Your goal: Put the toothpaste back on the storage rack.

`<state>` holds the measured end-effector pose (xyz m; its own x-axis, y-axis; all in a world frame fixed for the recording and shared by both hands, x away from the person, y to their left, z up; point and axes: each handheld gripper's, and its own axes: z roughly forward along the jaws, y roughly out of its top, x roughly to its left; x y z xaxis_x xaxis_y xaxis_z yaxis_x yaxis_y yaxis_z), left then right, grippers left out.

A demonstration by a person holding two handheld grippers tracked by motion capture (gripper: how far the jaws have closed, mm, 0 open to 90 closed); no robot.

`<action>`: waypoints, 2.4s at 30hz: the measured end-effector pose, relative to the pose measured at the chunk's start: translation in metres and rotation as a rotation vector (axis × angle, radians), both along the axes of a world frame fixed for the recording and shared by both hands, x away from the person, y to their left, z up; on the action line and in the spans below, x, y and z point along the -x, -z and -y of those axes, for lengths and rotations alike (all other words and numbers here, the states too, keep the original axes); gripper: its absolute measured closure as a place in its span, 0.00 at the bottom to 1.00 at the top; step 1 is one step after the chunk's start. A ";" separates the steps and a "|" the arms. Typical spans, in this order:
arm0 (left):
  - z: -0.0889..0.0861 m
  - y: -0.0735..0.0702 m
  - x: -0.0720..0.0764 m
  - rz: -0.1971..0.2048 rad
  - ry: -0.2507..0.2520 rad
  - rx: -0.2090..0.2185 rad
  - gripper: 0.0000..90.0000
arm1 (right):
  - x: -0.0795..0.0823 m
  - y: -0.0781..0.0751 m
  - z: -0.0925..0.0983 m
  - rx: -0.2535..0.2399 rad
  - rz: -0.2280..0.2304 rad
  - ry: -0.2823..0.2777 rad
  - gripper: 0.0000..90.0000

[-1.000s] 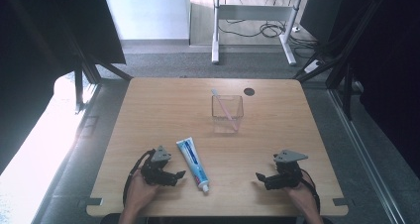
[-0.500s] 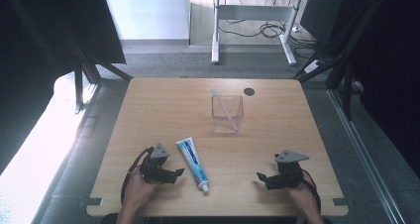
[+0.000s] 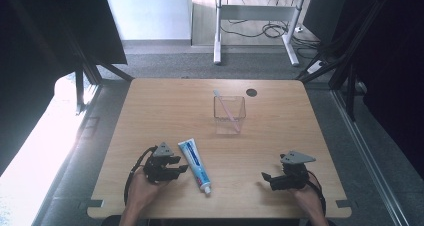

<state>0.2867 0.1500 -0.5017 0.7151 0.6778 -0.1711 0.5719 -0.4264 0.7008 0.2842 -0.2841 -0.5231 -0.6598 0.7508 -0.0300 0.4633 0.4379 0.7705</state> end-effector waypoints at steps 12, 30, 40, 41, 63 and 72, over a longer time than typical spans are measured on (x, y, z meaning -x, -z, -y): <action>0.024 -0.007 0.001 0.016 0.099 -0.012 0.99 | -0.001 0.001 0.002 0.005 -0.003 0.009 0.01; 0.065 -0.003 -0.002 0.026 0.180 -0.045 1.00 | 0.000 0.001 0.001 -0.002 0.000 -0.002 0.02; 0.082 0.006 -0.001 -0.013 0.199 -0.078 1.00 | 0.000 0.001 0.001 0.002 -0.003 -0.004 0.02; 0.082 0.007 -0.001 -0.017 0.200 -0.083 1.00 | 0.000 0.001 0.001 0.003 -0.003 -0.005 0.02; 0.078 0.011 0.003 -0.082 0.184 -0.121 1.00 | 0.001 0.001 0.001 0.002 -0.009 -0.012 0.04; 0.065 0.012 0.004 -0.103 0.180 -0.138 0.99 | 0.001 0.001 0.000 0.014 -0.004 -0.014 0.04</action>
<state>0.2823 0.0854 -0.5133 0.8102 0.5628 -0.1640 0.5432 -0.6156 0.5710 0.2836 -0.2845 -0.5244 -0.6705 0.7410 -0.0377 0.4598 0.4549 0.7627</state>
